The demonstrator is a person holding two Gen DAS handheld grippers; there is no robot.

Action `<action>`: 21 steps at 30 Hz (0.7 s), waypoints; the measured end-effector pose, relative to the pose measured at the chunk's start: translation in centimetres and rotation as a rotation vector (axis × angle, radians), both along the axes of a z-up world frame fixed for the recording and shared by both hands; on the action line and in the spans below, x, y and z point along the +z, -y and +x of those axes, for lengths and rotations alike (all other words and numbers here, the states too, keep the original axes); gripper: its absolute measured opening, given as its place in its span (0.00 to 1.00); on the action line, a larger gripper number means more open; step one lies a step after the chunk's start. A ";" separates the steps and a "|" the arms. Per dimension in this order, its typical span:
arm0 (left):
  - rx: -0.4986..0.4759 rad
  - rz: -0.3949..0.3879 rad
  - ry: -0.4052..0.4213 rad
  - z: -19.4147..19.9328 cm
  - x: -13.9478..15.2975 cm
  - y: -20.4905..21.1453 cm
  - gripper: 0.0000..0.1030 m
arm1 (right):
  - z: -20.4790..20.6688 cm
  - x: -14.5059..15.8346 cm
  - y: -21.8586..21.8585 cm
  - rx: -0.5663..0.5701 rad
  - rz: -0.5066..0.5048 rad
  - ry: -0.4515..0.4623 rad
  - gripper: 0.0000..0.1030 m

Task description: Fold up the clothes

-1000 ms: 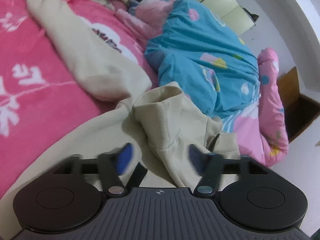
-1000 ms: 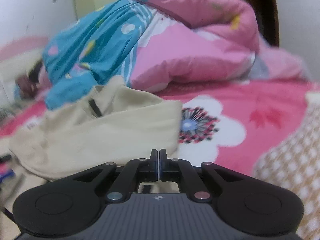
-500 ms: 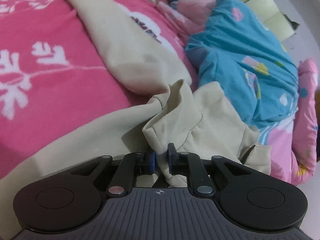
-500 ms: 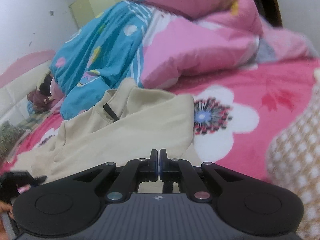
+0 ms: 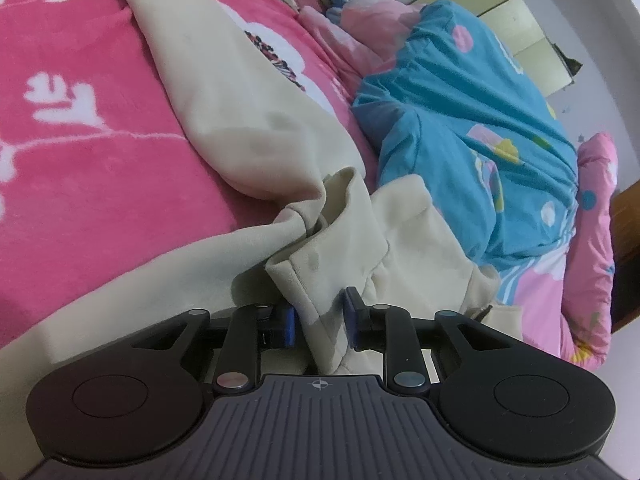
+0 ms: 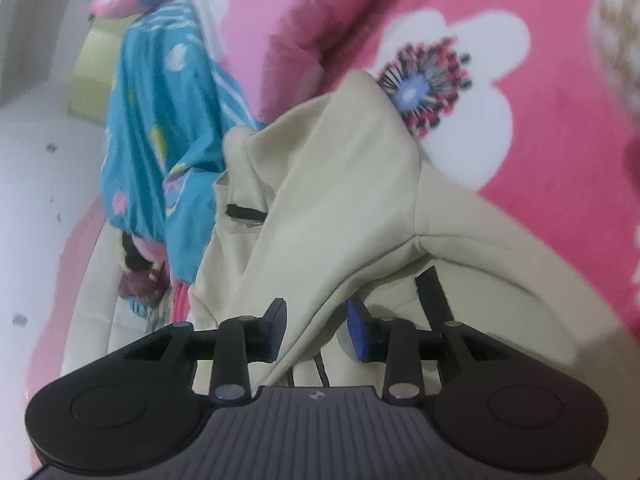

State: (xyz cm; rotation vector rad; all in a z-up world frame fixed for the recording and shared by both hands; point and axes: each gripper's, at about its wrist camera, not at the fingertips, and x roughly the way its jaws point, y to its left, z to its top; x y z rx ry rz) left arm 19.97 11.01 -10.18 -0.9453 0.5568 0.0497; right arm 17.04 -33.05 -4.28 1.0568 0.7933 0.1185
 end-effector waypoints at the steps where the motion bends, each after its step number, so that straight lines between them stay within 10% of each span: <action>1: -0.002 -0.001 0.005 0.1 -0.1 0.0 0.22 | 0.4 -0.4 -0.1 -0.013 -0.001 -0.010 0.35; 8: -0.044 -0.061 0.042 0.8 -0.6 -0.1 0.08 | 1.3 -3.0 0.2 -0.167 0.072 0.070 0.05; 16: -0.175 -0.142 0.160 2.4 0.1 2.2 0.07 | -1.0 -2.3 1.8 -0.317 -0.001 0.197 0.04; 21: -0.177 -0.123 0.067 3.0 -1.0 2.5 0.07 | -1.5 -2.4 2.7 -0.348 -0.028 0.191 0.04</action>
